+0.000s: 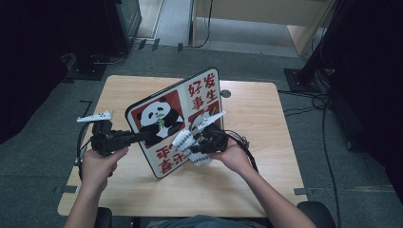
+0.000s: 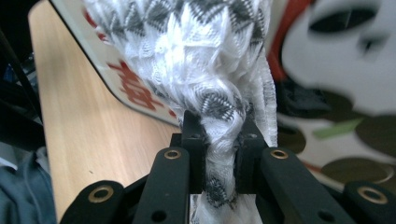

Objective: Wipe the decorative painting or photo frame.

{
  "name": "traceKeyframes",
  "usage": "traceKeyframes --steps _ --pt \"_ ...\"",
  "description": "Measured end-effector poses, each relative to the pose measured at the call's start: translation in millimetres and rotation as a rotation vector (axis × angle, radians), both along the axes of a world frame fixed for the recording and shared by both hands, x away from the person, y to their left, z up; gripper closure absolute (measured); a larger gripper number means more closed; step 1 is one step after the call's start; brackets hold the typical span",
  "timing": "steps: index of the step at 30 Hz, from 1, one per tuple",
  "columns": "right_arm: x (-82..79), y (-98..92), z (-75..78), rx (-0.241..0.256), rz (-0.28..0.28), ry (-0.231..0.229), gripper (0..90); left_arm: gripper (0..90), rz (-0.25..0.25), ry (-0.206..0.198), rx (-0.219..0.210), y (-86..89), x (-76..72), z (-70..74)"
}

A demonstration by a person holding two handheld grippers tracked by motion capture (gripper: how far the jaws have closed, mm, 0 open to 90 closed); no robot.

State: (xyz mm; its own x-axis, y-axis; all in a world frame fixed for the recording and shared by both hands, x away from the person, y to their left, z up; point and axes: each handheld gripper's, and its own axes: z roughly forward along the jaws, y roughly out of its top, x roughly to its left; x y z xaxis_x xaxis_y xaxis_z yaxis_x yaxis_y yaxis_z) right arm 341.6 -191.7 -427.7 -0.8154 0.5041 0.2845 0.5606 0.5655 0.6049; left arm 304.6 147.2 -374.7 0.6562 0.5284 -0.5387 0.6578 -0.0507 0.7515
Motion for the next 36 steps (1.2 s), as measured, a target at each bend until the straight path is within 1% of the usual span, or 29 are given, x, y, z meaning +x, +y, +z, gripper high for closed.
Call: traceKeyframes --steps 1,2,3,4,8,9,10,13,14,15,16,17,18,19,20,21,22,23,24,25,26,27,28,29,30,31,33,36 --pt "-0.1 2.5 12.2 0.009 0.005 -0.022 79.7 67.0 -0.001 0.000 0.007 0.3 -0.3 0.7" --pt "-0.1 2.5 12.2 0.009 0.005 -0.022 79.7 67.0 0.000 -0.005 0.014 0.5 -0.7 1.5" --pt "0.2 4.6 25.0 0.020 0.005 -0.035 79.7 66.8 0.003 -0.008 0.018 0.7 -1.1 2.0" --pt "0.2 4.6 25.0 0.020 0.005 -0.035 79.7 66.8 0.002 -0.008 0.022 1.3 -1.4 2.4" --pt "2.2 9.3 49.8 0.036 0.009 -0.066 79.7 66.7 0.000 -0.010 0.027 2.6 -2.6 2.6" --pt "3.5 11.9 62.0 0.046 0.014 -0.078 79.7 67.8 -0.002 -0.015 0.031 2.5 -3.0 2.8" --pt "4.2 13.5 67.8 0.051 0.015 -0.087 79.6 67.8 -0.003 -0.020 0.036 2.5 -3.6 3.1" --pt "6.5 18.7 84.4 0.065 0.026 -0.107 79.5 67.9 -0.001 -0.026 0.039 3.3 -5.2 3.7" --pt "6.5 18.7 84.4 0.065 0.026 -0.107 79.5 67.9 0.000 -0.026 0.040 4.0 -5.7 3.6" --pt "7.7 23.4 94.6 0.065 0.036 -0.121 79.6 67.8 -0.001 -0.026 0.043 4.9 -6.6 3.4" --pt "7.7 23.4 94.6 0.065 0.036 -0.121 79.6 67.8 -0.001 -0.026 0.043 4.9 -6.6 3.4" --pt "8.1 28.2 104.5 0.065 0.046 -0.134 79.5 68.1 0.001 -0.029 0.043 5.0 -7.6 3.1" --pt "8.1 28.2 104.5 0.065 0.046 -0.134 79.5 68.7 0.001 -0.029 0.043 5.0 -7.6 3.1" --pt "8.5 32.6 114.2 0.068 0.054 -0.149 79.5 69.1 0.002 -0.030 0.042 4.7 -8.7 3.1" --pt "8.5 32.6 114.2 0.068 0.054 -0.149 79.5 69.9 0.002 -0.030 0.042 4.7 -8.7 3.1" --pt "9.2 36.3 124.1 0.076 0.061 -0.162 79.3 70.8 0.002 -0.031 0.041 5.1 -9.2 3.0" --pt "9.2 36.3 124.1 0.076 0.061 -0.162 79.3 70.8 0.003 -0.033 0.038 5.5 -9.6 2.8" --pt "9.7 40.9 134.2 0.081 0.061 -0.173 79.3 72.3 0.006 -0.034 0.035 5.8 -10.0 2.8" --pt "9.7 40.9 134.2 0.081 0.061 -0.173 79.3 72.3 0.008 -0.034 0.034 6.0 -10.2 2.7" --pt "10.0 46.2 144.2 0.081 0.072 -0.186 79.2 73.3 0.011 -0.035 0.032 6.3 -10.6 2.6" --pt "10.0 46.2 144.2 0.081 0.072 -0.186 79.2 73.3 0.011 -0.035 0.032 6.3 -10.6 2.6" --pt "9.4 52.2 153.5 0.089 0.075 -0.196 79.1 73.4 0.009 -0.035 0.033 6.7 -10.5 2.4" --pt "9.4 52.2 153.5 0.089 0.075 -0.196 79.1 73.4 0.010 -0.036 0.032 6.8 -10.5 2.3" --pt "9.7 57.7 161.3 0.093 0.074 -0.201 78.9 73.7 0.012 -0.036 0.028 6.8 -10.6 2.2" --pt "9.7 57.7 161.3 0.093 0.074 -0.201 78.9 73.7 0.010 -0.036 0.028 6.9 -10.6 2.2" --pt "11.4 62.3 166.8 0.097 0.069 -0.204 78.8 74.0 0.009 -0.039 0.026 7.0 -10.6 2.1" --pt "12.3 64.3 168.5 0.096 0.064 -0.204 78.7 74.1 0.007 -0.040 0.024 7.1 -10.5 1.9" --pt "16.1 68.9 168.2 0.077 0.050 -0.210 78.6 74.2 0.000 -0.040 0.018 7.8 -9.6 1.3"
